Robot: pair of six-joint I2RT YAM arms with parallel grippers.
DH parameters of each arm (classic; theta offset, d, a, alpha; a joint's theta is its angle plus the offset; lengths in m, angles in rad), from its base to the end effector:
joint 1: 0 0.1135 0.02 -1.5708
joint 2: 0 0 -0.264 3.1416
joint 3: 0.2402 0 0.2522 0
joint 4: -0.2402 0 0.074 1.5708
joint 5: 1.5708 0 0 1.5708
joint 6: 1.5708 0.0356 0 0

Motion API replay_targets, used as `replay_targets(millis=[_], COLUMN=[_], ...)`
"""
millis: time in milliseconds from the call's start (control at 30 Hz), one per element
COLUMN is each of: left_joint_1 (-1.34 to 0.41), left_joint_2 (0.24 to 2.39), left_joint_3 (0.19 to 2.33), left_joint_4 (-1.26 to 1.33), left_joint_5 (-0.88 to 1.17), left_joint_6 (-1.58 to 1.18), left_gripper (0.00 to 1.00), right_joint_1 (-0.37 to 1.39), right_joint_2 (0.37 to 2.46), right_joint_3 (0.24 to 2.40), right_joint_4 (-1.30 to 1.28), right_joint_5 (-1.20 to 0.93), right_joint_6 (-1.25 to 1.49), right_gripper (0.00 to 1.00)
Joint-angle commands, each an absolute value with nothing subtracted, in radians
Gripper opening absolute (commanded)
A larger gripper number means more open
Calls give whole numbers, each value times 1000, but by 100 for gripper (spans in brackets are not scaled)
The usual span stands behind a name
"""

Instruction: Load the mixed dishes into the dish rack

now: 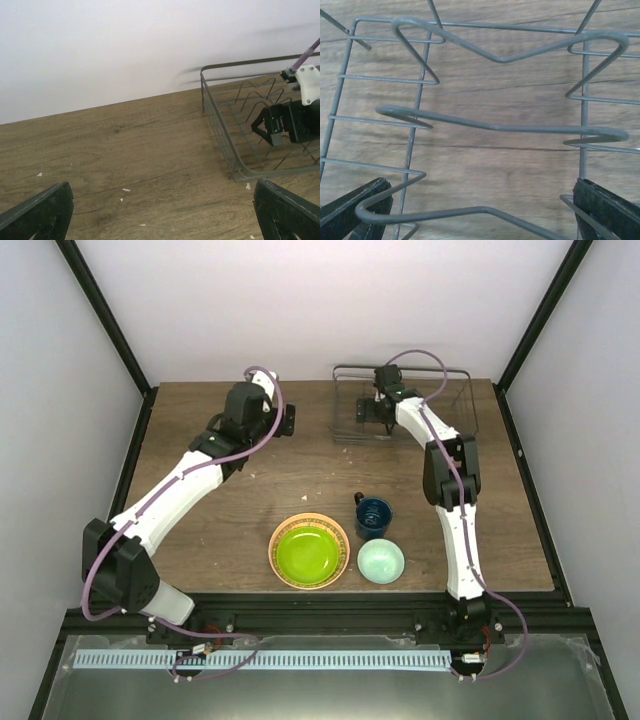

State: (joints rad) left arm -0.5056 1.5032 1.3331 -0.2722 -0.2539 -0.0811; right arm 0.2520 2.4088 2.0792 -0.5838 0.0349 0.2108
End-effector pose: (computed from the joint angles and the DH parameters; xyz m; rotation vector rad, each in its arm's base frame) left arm 0.3121 -0.1626 0.3481 0.2625 1.9827 -0.1213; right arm 0.5178 0.1320 0.1808 -0.0365 2.4895 0.1524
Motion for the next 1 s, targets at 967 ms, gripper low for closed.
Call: replay_targets(millis=[967], left_joint_1=[-477], left_joint_2=[1196], left_joint_3=[1163], left_joint_4=[-318], left_joint_5=[-303], left_joint_6=[-52], left_gripper=[100], right_joint_1=[669], right_joint_2=[2310], right_joint_3=[1870], right_joint_4=[-683], right_joint_5=[249], right_joint_6=[660], right_gripper=[100])
